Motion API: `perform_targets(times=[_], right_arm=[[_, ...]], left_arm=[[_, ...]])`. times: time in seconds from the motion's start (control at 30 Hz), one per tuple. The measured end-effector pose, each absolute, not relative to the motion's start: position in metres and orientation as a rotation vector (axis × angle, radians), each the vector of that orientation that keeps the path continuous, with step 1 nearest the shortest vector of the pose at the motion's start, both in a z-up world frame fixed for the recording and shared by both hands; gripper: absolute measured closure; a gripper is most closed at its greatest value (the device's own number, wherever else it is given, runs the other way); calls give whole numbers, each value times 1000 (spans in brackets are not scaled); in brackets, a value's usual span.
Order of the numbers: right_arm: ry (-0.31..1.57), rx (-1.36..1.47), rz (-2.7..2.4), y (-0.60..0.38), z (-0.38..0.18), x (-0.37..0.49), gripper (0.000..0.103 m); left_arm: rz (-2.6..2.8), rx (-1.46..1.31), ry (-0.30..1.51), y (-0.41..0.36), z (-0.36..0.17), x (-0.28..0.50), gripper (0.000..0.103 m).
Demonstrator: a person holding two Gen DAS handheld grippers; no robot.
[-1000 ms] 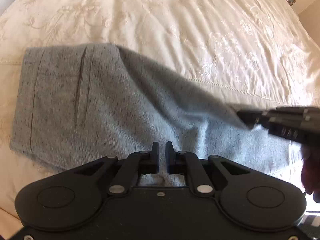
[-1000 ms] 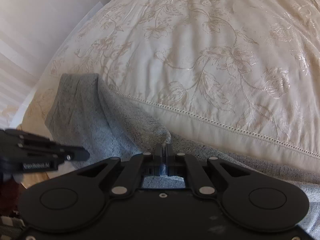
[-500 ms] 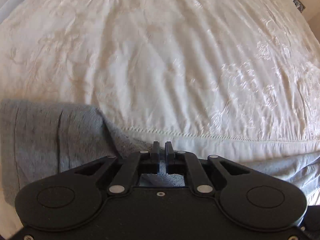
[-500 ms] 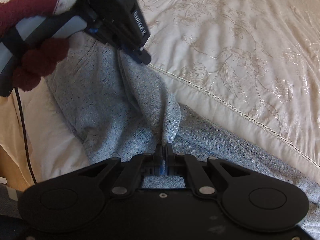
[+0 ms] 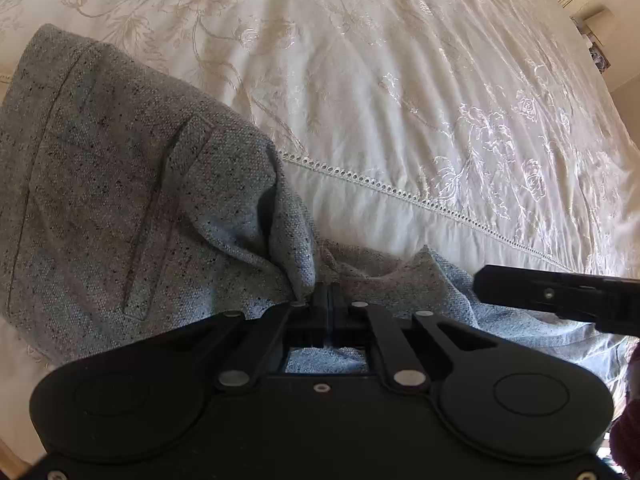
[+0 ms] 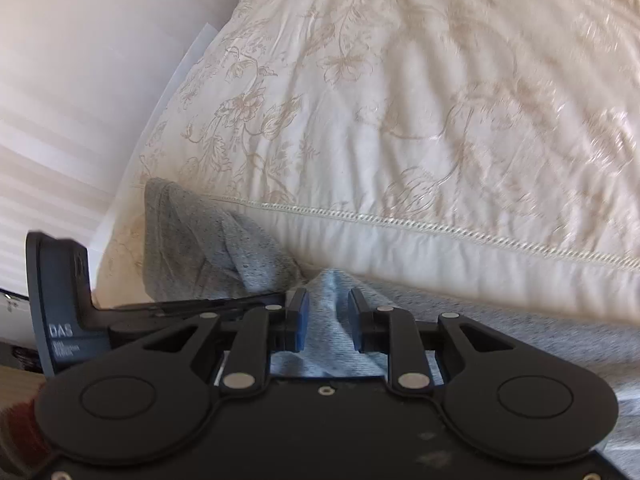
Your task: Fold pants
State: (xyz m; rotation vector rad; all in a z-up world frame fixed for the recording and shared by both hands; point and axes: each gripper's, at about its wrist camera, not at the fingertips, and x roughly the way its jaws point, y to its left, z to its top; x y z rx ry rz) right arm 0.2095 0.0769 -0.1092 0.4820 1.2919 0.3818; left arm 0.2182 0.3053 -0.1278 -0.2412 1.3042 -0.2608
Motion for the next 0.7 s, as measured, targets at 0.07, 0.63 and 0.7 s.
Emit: perform_targets(times=[0.07, 0.63, 0.7], right_arm=[[1318, 519, 378, 83, -118, 216, 77], [1130, 212, 366, 113, -94, 253, 98], [1076, 170, 320, 112, -88, 276, 99]], left_arm=[[-267, -258, 1306, 310, -127, 220, 94], [-201, -61, 1406, 385, -126, 204, 92], [-229, -38, 1399, 387, -128, 196, 92]])
